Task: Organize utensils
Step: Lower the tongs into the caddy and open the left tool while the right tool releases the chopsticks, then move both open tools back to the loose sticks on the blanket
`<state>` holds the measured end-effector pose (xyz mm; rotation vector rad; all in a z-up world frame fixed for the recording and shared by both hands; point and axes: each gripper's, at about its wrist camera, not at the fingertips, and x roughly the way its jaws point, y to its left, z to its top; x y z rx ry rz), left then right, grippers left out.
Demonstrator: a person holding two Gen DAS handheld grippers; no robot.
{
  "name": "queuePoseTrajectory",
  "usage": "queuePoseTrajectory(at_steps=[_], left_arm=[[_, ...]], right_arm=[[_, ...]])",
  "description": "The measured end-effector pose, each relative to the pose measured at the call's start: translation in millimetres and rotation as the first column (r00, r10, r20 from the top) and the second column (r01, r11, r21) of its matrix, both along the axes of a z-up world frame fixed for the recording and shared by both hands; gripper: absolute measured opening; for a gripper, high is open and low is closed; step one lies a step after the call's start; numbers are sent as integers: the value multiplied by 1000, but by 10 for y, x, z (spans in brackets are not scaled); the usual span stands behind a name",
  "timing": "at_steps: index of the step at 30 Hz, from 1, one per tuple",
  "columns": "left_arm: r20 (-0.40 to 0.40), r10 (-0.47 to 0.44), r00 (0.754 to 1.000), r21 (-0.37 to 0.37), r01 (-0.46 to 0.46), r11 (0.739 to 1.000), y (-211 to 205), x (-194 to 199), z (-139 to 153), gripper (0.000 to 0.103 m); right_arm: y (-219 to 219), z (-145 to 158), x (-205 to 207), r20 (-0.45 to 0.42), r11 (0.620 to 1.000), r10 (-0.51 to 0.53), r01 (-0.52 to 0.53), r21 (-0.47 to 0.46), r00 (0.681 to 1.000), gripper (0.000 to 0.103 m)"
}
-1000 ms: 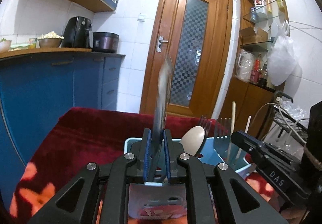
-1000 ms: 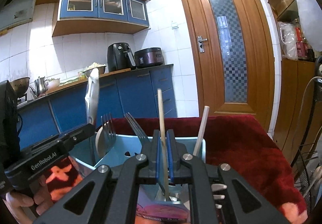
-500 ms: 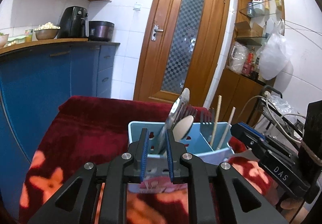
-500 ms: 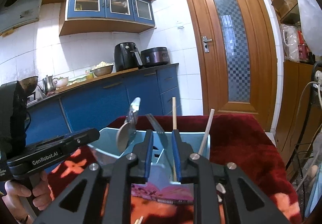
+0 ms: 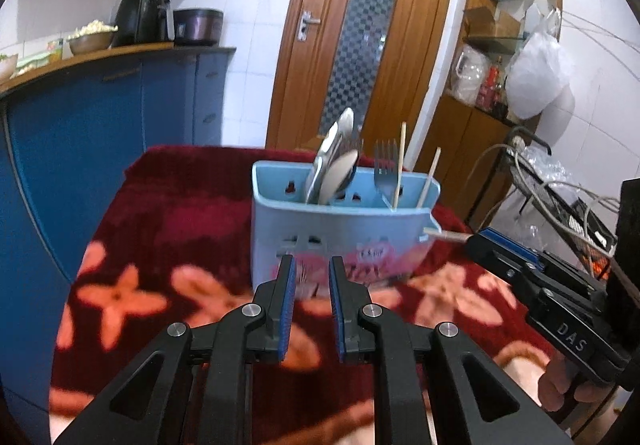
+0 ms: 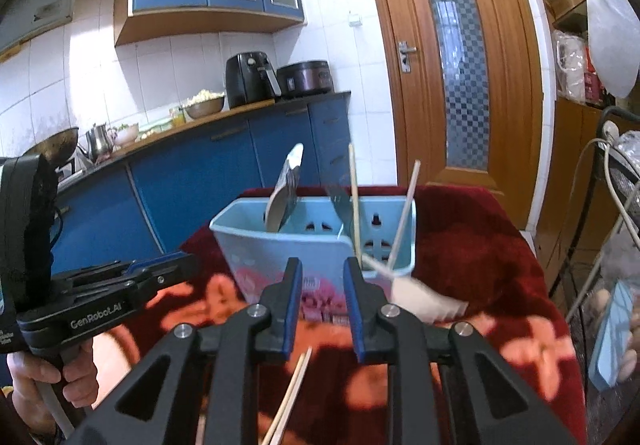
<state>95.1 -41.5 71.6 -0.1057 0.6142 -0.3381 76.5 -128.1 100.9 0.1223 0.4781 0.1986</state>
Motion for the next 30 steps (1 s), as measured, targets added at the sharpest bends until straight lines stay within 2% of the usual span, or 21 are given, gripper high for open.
queuePoseTrajectory(at_steps=[13, 23, 30], left_arm=[[-143, 16, 990, 62, -7, 998, 45, -263, -435, 16], [-162, 33, 986, 66, -23, 998, 153, -421, -481, 16], [-188, 53, 981, 58, -43, 997, 262, -518, -552, 16]], right_arm=[[33, -276, -342, -131, 999, 0, -5, -32, 991, 25], [124, -470, -446, -236, 999, 25, -34, -33, 971, 25], [131, -630, -451, -332, 999, 34, -30, 18, 943, 26]])
